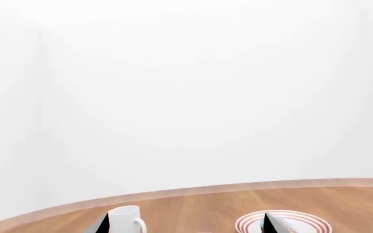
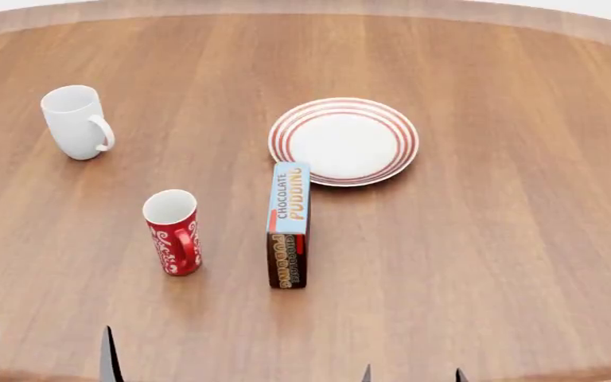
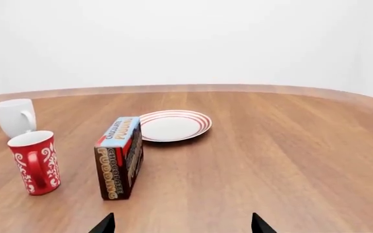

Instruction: Pick up the red mug and put it on the plate

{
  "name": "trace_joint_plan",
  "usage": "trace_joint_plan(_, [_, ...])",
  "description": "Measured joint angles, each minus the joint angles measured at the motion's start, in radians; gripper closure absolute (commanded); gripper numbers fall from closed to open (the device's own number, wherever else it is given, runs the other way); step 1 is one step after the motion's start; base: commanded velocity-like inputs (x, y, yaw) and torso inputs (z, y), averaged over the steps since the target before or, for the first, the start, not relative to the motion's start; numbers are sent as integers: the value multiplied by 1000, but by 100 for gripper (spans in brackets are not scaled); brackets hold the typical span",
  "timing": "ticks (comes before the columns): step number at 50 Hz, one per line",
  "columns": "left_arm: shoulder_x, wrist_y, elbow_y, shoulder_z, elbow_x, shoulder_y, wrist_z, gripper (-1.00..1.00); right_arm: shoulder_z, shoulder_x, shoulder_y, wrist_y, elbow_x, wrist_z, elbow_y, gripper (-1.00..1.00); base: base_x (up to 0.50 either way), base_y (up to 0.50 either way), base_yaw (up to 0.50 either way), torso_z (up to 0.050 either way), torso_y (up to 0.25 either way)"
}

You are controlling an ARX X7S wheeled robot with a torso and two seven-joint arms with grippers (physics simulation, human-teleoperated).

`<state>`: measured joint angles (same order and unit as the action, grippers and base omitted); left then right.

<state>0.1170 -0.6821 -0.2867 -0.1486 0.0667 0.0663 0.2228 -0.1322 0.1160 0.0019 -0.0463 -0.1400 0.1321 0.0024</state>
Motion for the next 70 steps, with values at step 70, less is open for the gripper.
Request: trace_joint_plan(70, [41, -76, -37, -64, -1, 20, 63, -100, -70, 52, 6, 0, -31, 38, -7, -100, 0, 111, 0, 0, 0])
